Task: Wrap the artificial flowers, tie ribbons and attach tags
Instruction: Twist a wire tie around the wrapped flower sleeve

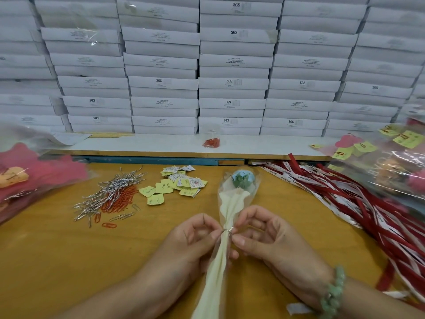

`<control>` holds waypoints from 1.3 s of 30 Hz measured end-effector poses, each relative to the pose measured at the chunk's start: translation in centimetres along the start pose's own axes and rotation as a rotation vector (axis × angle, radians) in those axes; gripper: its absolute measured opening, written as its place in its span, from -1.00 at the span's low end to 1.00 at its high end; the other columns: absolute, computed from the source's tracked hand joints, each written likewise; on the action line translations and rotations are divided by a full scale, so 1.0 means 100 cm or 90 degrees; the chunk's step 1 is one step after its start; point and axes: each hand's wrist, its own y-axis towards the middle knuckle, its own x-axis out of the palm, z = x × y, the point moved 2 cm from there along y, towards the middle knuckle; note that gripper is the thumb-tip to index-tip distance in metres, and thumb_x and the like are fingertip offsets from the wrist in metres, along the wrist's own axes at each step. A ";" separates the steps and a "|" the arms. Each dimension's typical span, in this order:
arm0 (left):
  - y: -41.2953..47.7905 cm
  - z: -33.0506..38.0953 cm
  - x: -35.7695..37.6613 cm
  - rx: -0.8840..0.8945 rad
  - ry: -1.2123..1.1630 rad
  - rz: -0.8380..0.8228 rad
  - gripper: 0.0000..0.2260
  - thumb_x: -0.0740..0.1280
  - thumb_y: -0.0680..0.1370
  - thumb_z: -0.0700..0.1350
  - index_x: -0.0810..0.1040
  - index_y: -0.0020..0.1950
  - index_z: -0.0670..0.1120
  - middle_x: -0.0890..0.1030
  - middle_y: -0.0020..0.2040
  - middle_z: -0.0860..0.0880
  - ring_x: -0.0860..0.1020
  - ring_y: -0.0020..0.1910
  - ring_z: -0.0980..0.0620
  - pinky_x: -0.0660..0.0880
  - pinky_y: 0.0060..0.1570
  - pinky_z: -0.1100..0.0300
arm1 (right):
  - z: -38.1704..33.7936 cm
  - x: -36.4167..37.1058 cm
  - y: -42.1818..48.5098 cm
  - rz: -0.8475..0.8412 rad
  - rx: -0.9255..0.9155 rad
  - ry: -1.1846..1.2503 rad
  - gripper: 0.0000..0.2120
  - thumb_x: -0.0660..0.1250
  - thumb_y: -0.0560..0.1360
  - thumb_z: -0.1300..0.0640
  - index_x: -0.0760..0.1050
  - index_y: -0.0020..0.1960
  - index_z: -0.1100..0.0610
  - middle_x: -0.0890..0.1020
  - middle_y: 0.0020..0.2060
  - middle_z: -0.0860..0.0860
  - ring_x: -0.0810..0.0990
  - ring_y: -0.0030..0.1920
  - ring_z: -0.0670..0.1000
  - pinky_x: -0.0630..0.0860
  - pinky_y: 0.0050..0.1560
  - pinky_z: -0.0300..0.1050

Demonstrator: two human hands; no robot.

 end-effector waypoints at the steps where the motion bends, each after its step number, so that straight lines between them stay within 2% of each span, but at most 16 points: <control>1: 0.000 -0.001 -0.001 0.016 0.025 0.014 -0.97 0.36 0.43 -0.26 0.60 -0.19 -0.18 0.57 -0.25 -0.21 0.58 -0.30 -0.05 0.53 -0.22 0.06 | 0.000 0.000 0.000 -0.004 -0.003 -0.005 -0.77 0.44 0.32 0.35 0.48 -0.06 0.27 0.64 -0.19 0.08 0.59 -0.28 -0.03 0.53 -0.16 -0.19; 3: 0.000 -0.002 -0.002 0.048 0.062 0.034 -0.96 0.41 0.38 -0.21 0.65 -0.22 -0.10 0.55 -0.23 -0.16 0.51 -0.27 -0.01 0.45 -0.16 0.12 | 0.000 -0.001 0.000 -0.011 -0.009 -0.013 -0.78 0.45 0.31 0.34 0.49 -0.08 0.25 0.64 -0.20 0.05 0.60 -0.28 -0.07 0.54 -0.17 -0.27; 7: -0.002 -0.001 -0.007 0.086 0.143 0.062 -0.82 0.49 0.26 -0.06 0.69 -0.19 -0.09 0.59 -0.24 -0.09 0.52 -0.24 0.07 0.47 -0.20 0.28 | 0.000 -0.003 0.001 -0.013 -0.024 -0.036 -0.78 0.46 0.30 0.32 0.49 -0.10 0.23 0.64 -0.22 0.05 0.60 -0.27 -0.08 0.54 -0.14 -0.29; 9: -0.002 0.000 -0.008 0.087 0.166 0.063 -0.78 0.50 0.24 -0.04 0.70 -0.18 -0.09 0.61 -0.25 -0.07 0.54 -0.26 0.12 0.46 -0.26 0.34 | 0.000 -0.004 0.001 -0.013 -0.031 -0.055 -0.78 0.46 0.30 0.32 0.50 -0.11 0.23 0.65 -0.22 0.04 0.60 -0.26 -0.09 0.54 -0.14 -0.29; 12: -0.002 0.000 -0.007 0.083 0.176 0.064 -0.85 0.51 0.27 -0.09 0.71 -0.21 -0.11 0.60 -0.35 -0.02 0.51 -0.39 0.18 0.40 -0.39 0.42 | 0.000 -0.004 0.001 -0.014 -0.036 -0.072 -0.78 0.46 0.30 0.32 0.50 -0.10 0.24 0.65 -0.21 0.04 0.61 -0.24 -0.08 0.54 -0.13 -0.29; 14: -0.001 0.000 -0.005 0.073 0.184 0.056 -0.89 0.55 0.35 -0.11 0.70 -0.22 -0.12 0.59 -0.37 -0.05 0.50 -0.40 0.13 0.40 -0.40 0.38 | 0.000 -0.004 0.000 -0.014 -0.035 -0.077 -0.78 0.46 0.30 0.32 0.49 -0.10 0.25 0.65 -0.20 0.05 0.62 -0.23 -0.06 0.55 -0.11 -0.28; 18: -0.002 0.002 -0.003 0.032 0.196 0.034 -0.74 0.58 0.34 -0.02 0.68 -0.17 -0.19 0.68 -0.23 -0.21 0.59 -0.30 -0.05 0.51 -0.33 0.28 | -0.001 -0.002 0.000 -0.022 -0.035 -0.080 -0.78 0.43 0.34 0.39 0.45 -0.07 0.33 0.64 -0.21 0.11 0.65 -0.23 0.05 0.59 -0.09 -0.16; 20: -0.002 0.002 -0.003 0.015 0.202 0.028 -0.70 0.61 0.31 -0.06 0.66 -0.14 -0.23 0.69 -0.20 -0.26 0.66 -0.28 -0.03 0.55 -0.31 0.26 | -0.001 -0.001 0.000 -0.022 -0.035 -0.094 -0.79 0.41 0.37 0.42 0.43 -0.05 0.38 0.63 -0.22 0.16 0.65 -0.26 0.10 0.59 -0.11 -0.11; 23: -0.001 0.003 -0.004 0.006 0.192 0.023 -0.73 0.55 0.27 -0.08 0.68 -0.15 -0.23 0.69 -0.19 -0.28 0.68 -0.26 -0.06 0.58 -0.27 0.24 | -0.001 0.000 -0.001 -0.006 -0.036 -0.121 -0.83 0.39 0.40 0.46 0.45 -0.05 0.37 0.63 -0.21 0.17 0.64 -0.24 0.10 0.58 -0.07 -0.10; 30: 0.000 0.002 -0.002 0.019 0.173 0.038 -0.82 0.51 0.26 -0.10 0.72 -0.19 -0.14 0.70 -0.20 -0.25 0.67 -0.31 -0.03 0.58 -0.30 0.26 | 0.001 -0.002 0.001 0.058 -0.012 -0.131 -0.80 0.45 0.36 0.29 0.45 -0.12 0.26 0.65 -0.24 0.08 0.59 -0.24 0.00 0.55 -0.27 -0.19; 34: -0.002 0.002 -0.001 0.030 0.173 0.042 -0.83 0.49 0.27 -0.14 0.71 -0.20 -0.18 0.69 -0.20 -0.25 0.66 -0.33 -0.02 0.57 -0.32 0.27 | 0.003 -0.002 0.001 0.052 0.017 -0.153 -0.88 0.40 0.45 0.31 0.47 -0.09 0.27 0.64 -0.27 0.14 0.62 -0.22 0.06 0.57 -0.30 -0.18; 39: -0.002 0.003 0.000 0.030 0.165 0.055 -0.88 0.47 0.30 -0.19 0.70 -0.22 -0.21 0.69 -0.21 -0.26 0.65 -0.36 -0.02 0.57 -0.35 0.28 | 0.002 -0.002 0.000 0.040 0.036 -0.133 -0.89 0.37 0.48 0.30 0.48 -0.05 0.32 0.65 -0.31 0.15 0.64 -0.28 0.00 0.57 -0.36 -0.20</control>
